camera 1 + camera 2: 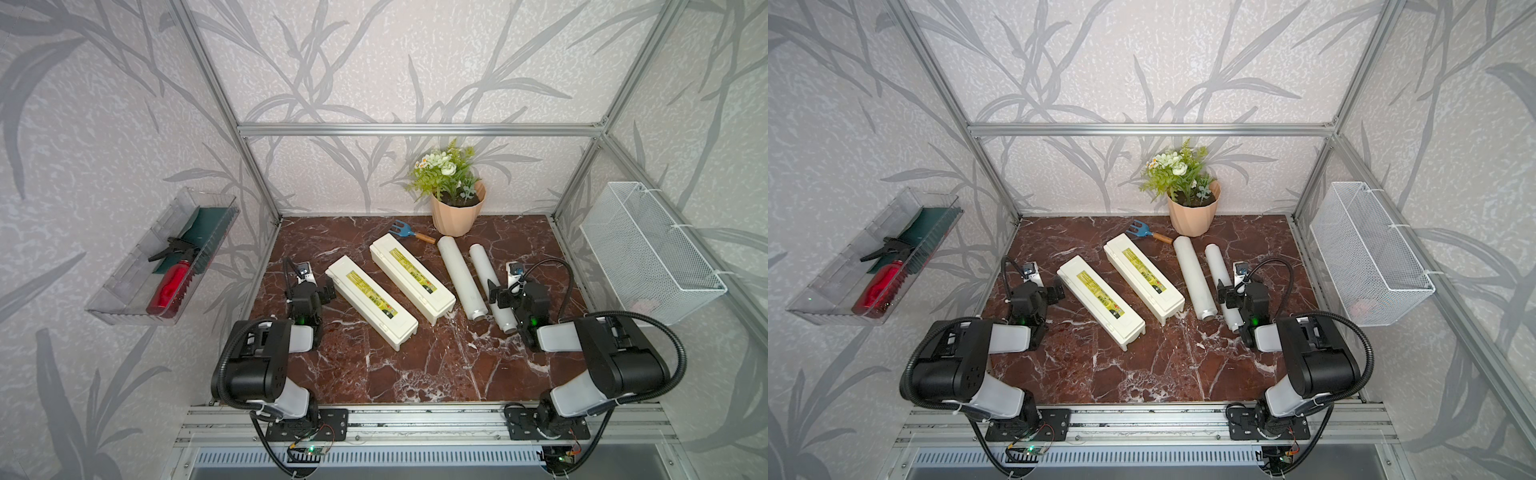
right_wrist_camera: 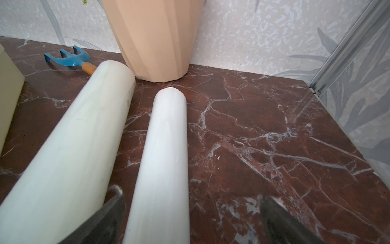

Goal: Put plastic wrap rolls into dispensers
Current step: Move the plastic wrap cutting box to the center of the board.

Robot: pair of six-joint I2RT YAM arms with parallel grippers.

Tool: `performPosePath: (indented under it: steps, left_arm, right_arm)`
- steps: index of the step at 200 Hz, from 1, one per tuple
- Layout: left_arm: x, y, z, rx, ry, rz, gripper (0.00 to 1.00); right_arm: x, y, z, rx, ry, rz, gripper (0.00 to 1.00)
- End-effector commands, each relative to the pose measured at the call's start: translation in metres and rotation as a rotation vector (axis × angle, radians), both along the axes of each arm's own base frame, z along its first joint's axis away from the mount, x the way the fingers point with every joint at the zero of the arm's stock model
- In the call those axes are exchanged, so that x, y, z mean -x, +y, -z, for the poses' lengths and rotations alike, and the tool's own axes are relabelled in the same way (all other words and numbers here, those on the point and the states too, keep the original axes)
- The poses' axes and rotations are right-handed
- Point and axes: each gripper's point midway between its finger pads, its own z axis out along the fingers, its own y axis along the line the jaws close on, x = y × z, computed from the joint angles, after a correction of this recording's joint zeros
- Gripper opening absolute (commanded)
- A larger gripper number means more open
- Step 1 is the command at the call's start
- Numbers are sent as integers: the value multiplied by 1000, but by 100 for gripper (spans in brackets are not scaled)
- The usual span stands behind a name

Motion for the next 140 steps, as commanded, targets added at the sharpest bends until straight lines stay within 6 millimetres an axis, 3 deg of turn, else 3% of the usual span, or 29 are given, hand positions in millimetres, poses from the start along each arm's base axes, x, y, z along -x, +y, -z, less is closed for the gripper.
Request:
performPosePath:
  steps: [1,21,40,63,97,102,119,140]
  left_arm:
    - [3,9,-45,-4,-40,-50,99]
    - [12,25,-96,70,-69,-131,99]
    - [14,43,-110,205,-26,-177,99]
    - [14,52,-104,368,36,-194,99]
    - [12,51,-112,460,50,-172,99]
    - [11,52,-112,470,49,-172,99]
    - [10,52,-111,501,58,-167,99]
    - [7,50,-110,509,70,-146,99]
  right_arm:
    - [2,18,-61,36,-70,-84,99]
    - [4,62,-114,42,-22,-226,99]
    - [11,137,-128,66,57,-411,99]
    - [27,227,-107,127,170,-585,99]
    - [43,325,-87,68,290,-755,99]
    - [45,340,-76,76,324,-778,99]
    - [45,377,-60,99,377,-818,99]
    - [42,407,-47,71,424,-842,99]
